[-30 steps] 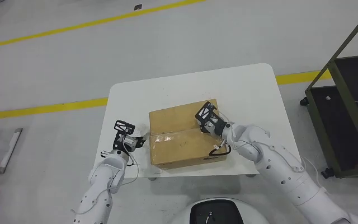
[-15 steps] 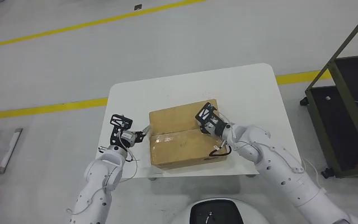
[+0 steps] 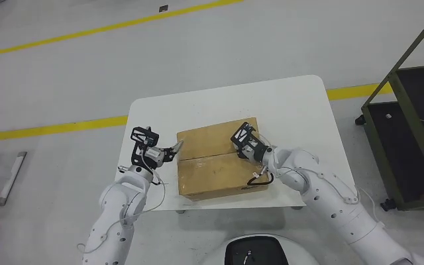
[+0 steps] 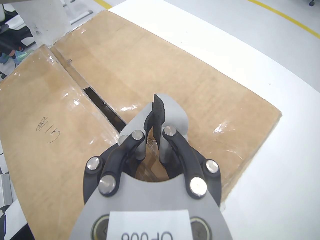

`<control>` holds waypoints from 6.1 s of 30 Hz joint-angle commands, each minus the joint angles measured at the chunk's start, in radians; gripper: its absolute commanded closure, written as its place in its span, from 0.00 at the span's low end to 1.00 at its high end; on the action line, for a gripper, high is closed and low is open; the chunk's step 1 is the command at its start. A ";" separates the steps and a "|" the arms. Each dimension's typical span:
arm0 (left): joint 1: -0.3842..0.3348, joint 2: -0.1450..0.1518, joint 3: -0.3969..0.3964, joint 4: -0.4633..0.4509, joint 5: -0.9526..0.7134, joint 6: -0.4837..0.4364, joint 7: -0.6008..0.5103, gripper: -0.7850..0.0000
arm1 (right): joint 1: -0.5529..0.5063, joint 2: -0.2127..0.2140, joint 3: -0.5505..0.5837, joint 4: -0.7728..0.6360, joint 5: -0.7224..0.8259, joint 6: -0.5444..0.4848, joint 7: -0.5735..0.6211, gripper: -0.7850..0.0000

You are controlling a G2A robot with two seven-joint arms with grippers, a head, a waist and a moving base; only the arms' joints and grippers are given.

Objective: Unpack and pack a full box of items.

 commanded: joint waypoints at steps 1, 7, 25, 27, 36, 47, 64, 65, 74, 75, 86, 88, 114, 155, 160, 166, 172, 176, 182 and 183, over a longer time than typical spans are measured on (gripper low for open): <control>-0.003 -0.001 0.002 -0.020 -0.002 -0.002 0.002 0.00 | 0.000 0.000 0.001 0.000 -0.001 -0.003 0.000 1.00; -0.032 -0.007 0.033 -0.061 0.030 -0.002 -0.007 0.00 | -0.009 0.000 0.014 -0.012 0.002 0.001 -0.004 1.00; -0.137 -0.038 0.196 -0.059 0.037 -0.055 -0.045 0.00 | -0.143 0.037 0.228 -0.157 0.036 0.077 -0.025 1.00; -0.138 -0.040 0.205 -0.068 0.044 -0.059 -0.046 0.00 | -0.172 0.046 0.275 -0.180 0.039 0.080 -0.021 1.00; -0.087 -0.032 0.137 -0.126 0.062 -0.059 -0.106 0.00 | -0.230 0.064 0.427 -0.272 0.282 0.033 0.057 0.73; 0.056 -0.013 -0.051 -0.187 0.019 -0.021 -0.164 0.00 | -0.052 0.064 0.400 -0.212 0.792 0.017 0.433 0.00; 0.059 -0.021 -0.049 -0.172 -0.064 0.037 -0.178 0.00 | -0.004 0.062 0.401 -0.137 0.963 0.036 0.425 0.00; 0.057 -0.022 -0.047 -0.170 -0.062 0.038 -0.179 0.00 | 0.014 0.060 0.394 -0.119 1.003 0.039 0.429 0.00; 0.039 -0.023 -0.048 -0.156 -0.023 0.061 -0.187 0.00 | 0.223 0.045 0.254 0.169 0.991 0.088 0.546 0.51; 0.039 -0.023 -0.048 -0.156 -0.023 0.061 -0.187 0.00 | 0.242 0.041 0.236 0.203 0.984 0.091 0.550 0.51; 0.039 -0.023 -0.048 -0.156 -0.023 0.061 -0.187 0.00 | 0.384 0.010 0.098 0.425 0.912 0.038 0.517 0.50; 0.039 -0.023 -0.048 -0.156 -0.023 0.061 -0.187 0.00 | 0.393 0.005 0.082 0.448 0.923 0.027 0.518 0.51; 0.039 -0.023 -0.048 -0.156 -0.023 0.061 -0.187 0.00 | 0.470 -0.023 -0.035 0.522 0.856 -0.012 0.560 0.56; 0.039 -0.023 -0.048 -0.156 -0.023 0.061 -0.187 0.00 | 0.527 -0.040 -0.078 0.484 0.881 0.016 0.649 1.00; 0.039 -0.023 -0.048 -0.156 -0.023 0.061 -0.187 0.00 | 0.521 -0.034 -0.052 0.409 0.951 0.060 0.697 1.00; 0.039 -0.023 -0.048 -0.156 -0.023 0.061 -0.187 0.00 | 0.499 -0.023 -0.019 0.305 1.005 0.113 0.742 1.00; 0.039 -0.023 -0.048 -0.156 -0.023 0.061 -0.187 0.00 | 0.460 -0.008 0.028 0.183 1.053 0.156 0.740 1.00; 0.039 -0.023 -0.048 -0.156 -0.023 0.061 -0.187 0.00 | 0.444 0.003 0.049 0.125 1.022 0.169 0.719 1.00; 0.039 -0.023 -0.048 -0.156 -0.023 0.061 -0.187 0.00 | 0.406 0.017 0.063 0.056 0.990 0.194 0.732 1.00; 0.039 -0.023 -0.048 -0.156 -0.023 0.061 -0.187 0.00 | 0.400 0.019 0.064 0.051 0.986 0.197 0.736 1.00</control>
